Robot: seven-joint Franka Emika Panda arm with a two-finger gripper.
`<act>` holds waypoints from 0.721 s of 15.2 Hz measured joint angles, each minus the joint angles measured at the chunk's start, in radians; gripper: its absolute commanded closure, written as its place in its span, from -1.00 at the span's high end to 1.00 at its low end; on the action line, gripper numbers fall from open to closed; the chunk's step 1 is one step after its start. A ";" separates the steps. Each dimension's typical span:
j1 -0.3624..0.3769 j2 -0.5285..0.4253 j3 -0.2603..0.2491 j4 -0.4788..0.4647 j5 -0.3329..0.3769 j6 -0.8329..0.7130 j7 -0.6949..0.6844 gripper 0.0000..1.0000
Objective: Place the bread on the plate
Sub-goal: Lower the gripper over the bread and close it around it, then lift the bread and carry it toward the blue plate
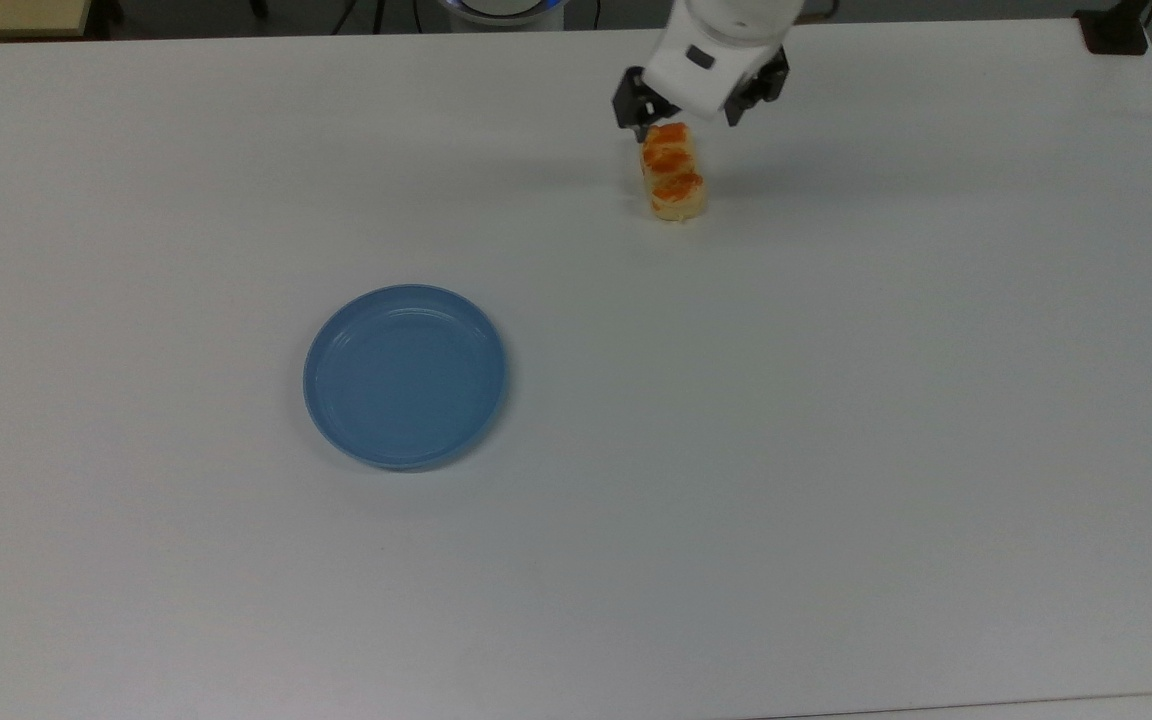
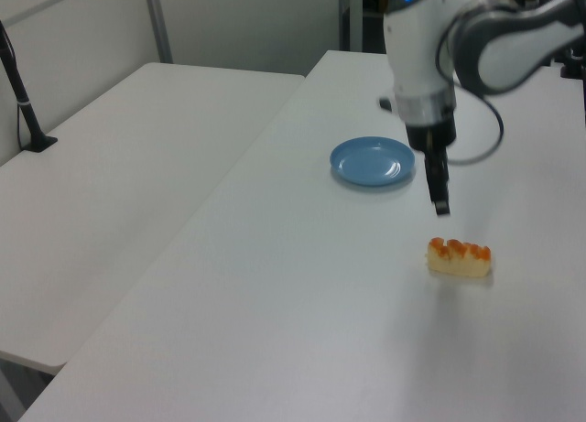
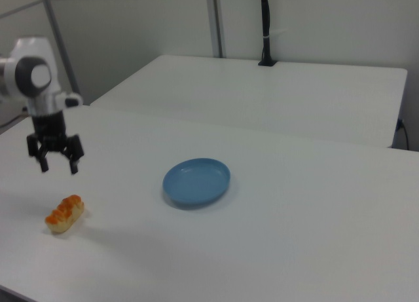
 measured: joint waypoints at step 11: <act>0.001 0.082 0.052 -0.192 -0.041 0.156 0.045 -0.54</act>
